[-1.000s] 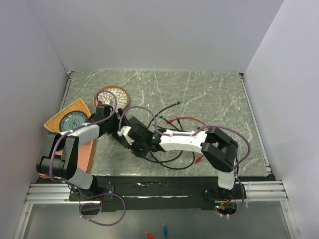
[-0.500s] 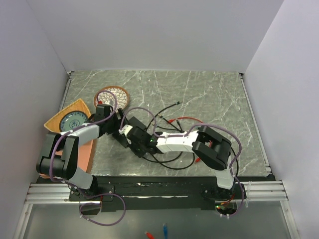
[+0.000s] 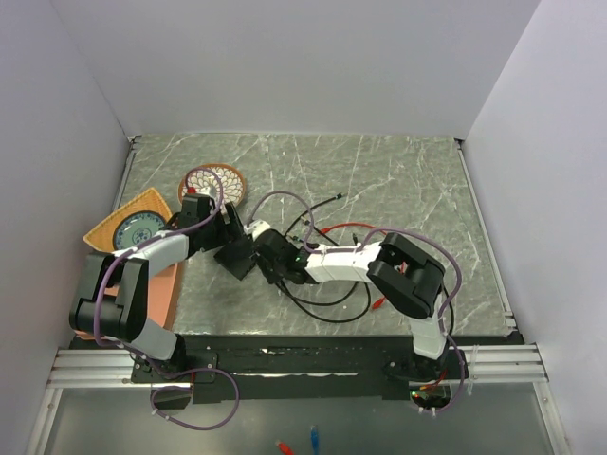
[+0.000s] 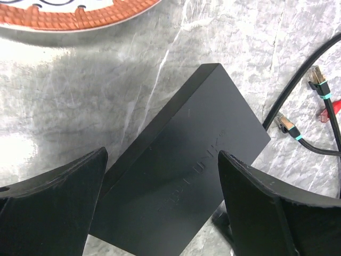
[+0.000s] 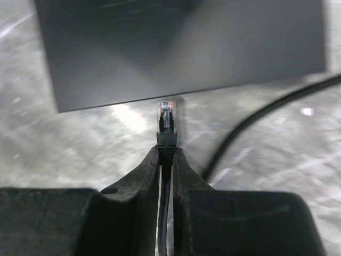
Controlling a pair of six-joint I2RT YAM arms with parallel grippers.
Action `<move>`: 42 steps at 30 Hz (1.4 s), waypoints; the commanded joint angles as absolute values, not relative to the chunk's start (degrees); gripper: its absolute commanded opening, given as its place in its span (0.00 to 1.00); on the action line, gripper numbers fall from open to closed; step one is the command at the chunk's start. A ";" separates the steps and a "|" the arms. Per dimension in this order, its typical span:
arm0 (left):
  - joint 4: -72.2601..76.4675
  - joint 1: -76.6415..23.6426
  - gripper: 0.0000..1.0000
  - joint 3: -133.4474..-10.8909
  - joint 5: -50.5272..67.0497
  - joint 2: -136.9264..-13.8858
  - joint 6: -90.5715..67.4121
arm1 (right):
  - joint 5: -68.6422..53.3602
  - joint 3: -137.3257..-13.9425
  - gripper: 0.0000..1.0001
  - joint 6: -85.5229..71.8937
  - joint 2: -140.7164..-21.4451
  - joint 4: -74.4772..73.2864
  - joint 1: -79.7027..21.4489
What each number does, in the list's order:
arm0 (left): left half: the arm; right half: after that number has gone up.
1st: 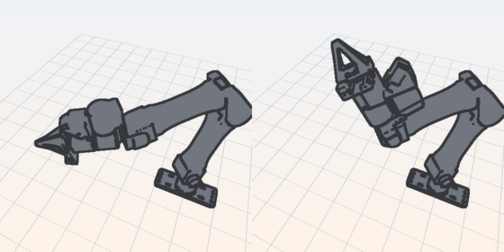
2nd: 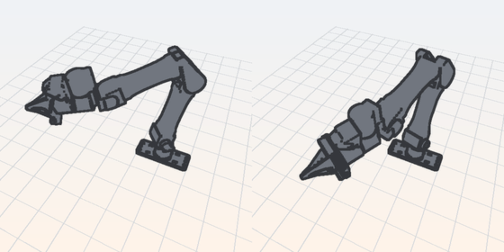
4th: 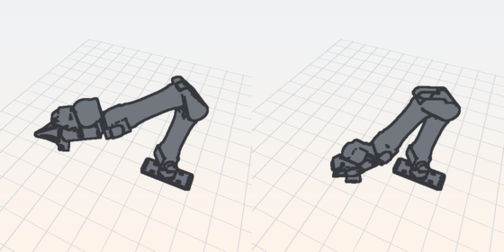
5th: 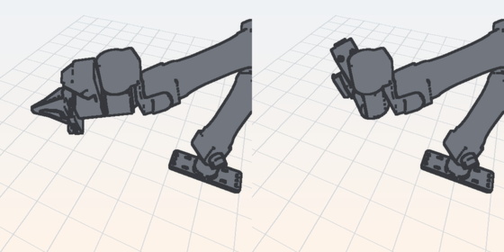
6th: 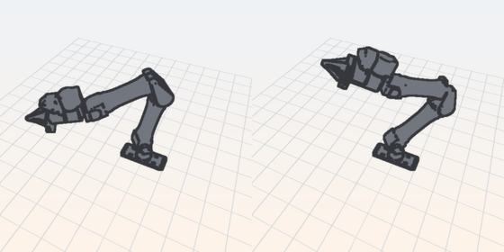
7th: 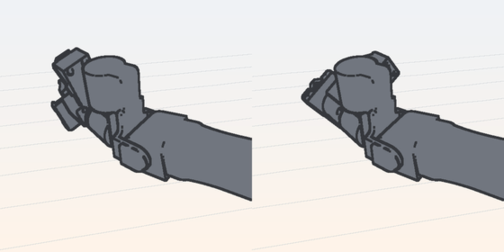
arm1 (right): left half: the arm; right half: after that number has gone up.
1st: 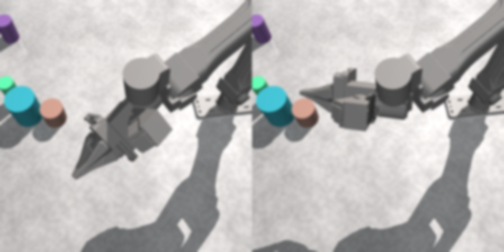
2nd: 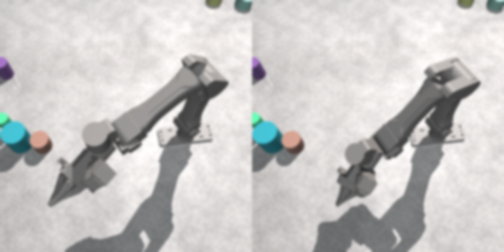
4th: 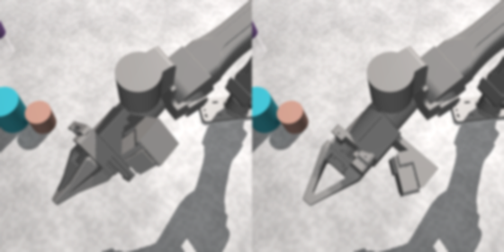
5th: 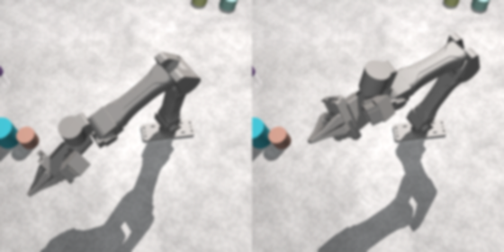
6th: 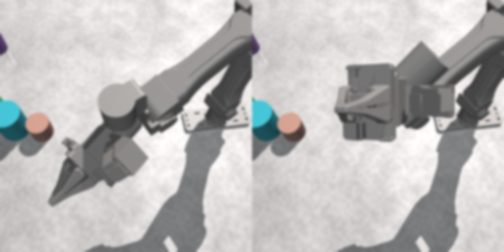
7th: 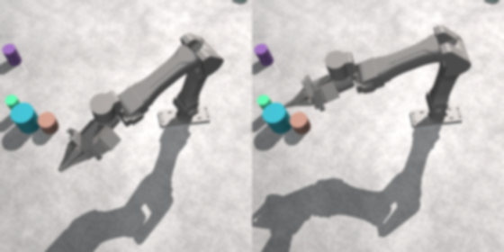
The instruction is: Insert the plug into the switch port
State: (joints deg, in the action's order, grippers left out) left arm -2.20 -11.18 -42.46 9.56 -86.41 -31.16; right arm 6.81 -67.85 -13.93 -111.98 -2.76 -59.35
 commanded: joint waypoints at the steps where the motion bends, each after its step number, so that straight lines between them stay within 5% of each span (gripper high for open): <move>1: -3.25 -10.90 0.91 -45.61 8.62 -86.39 -29.18 | 14.05 -65.39 0.00 -14.85 -113.38 -13.09 -57.13; 42: 2.99 -10.90 0.79 -40.78 14.76 -91.58 -31.03 | 9.05 -68.29 0.00 -13.89 -112.15 -10.02 -64.86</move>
State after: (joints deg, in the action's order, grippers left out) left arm 6.28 -10.90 -42.70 13.10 -92.12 -29.67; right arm 13.43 -66.87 -12.36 -110.39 -6.04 -63.24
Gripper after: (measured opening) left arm 0.808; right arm 0.153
